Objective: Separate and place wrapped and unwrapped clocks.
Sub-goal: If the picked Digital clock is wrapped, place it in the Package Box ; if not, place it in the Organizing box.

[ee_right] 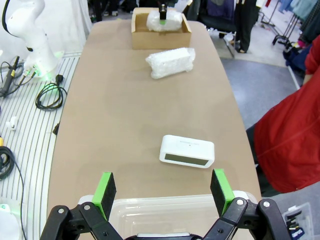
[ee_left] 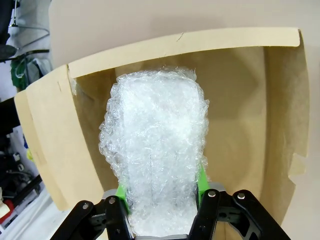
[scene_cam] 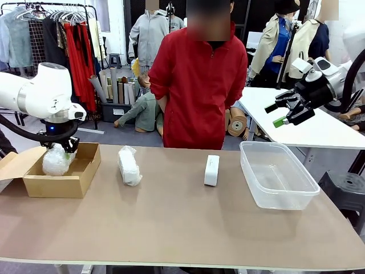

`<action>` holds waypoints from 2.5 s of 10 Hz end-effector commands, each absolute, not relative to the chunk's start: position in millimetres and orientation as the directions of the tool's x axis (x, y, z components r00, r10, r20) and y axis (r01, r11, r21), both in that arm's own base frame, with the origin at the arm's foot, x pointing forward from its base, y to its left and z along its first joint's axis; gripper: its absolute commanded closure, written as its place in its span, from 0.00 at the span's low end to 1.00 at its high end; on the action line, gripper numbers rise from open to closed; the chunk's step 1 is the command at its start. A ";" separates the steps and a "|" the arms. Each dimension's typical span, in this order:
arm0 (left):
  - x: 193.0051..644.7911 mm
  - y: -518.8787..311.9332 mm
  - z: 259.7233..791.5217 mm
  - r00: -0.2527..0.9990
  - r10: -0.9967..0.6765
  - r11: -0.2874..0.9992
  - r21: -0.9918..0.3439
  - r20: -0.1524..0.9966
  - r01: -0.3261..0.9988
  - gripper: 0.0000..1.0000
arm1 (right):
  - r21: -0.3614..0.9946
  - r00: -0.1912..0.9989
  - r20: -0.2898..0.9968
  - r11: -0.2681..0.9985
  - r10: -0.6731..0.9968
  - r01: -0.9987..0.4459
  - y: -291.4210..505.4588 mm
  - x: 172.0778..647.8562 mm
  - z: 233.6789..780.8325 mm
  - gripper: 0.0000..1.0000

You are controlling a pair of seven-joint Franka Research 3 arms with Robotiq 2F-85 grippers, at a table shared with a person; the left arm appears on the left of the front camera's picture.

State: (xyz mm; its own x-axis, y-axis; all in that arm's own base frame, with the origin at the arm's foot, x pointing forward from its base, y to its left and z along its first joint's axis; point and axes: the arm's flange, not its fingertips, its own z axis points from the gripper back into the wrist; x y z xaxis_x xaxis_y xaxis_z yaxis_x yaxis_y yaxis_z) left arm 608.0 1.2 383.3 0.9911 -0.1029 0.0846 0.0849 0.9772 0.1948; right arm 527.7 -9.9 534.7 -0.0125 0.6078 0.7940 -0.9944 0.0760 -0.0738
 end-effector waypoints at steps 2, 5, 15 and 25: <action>614.1 8.3 382.8 0.995 -0.067 0.978 0.203 0.072 0.051 1.00 | -0.075 -0.014 0.794 0.076 0.608 -0.994 -9.6 527.3 535.8 0.00; 614.1 9.7 377.8 0.997 -0.050 0.976 0.213 0.062 0.036 0.94 | -0.075 -0.014 0.794 0.076 0.608 -0.994 -9.6 527.3 535.8 0.00; 609.8 9.6 394.0 0.996 -0.045 0.975 0.219 0.073 0.028 0.00 | -0.075 -0.014 0.794 0.076 0.608 -0.994 -9.6 527.3 535.8 0.00; 605.9 8.3 417.5 0.995 -0.046 0.977 0.209 0.093 0.026 0.00 | -0.075 -0.014 0.794 0.076 0.608 -0.994 -9.6 527.3 535.8 0.00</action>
State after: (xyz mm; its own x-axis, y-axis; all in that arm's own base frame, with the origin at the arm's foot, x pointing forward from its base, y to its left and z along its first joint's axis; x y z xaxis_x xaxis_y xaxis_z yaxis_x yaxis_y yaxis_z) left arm 605.5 7.1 415.9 0.9952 -0.0475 0.0858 0.0286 0.9773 0.2099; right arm 527.7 -9.9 534.7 -0.0125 0.6078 0.7940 -0.9944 0.0760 -0.0738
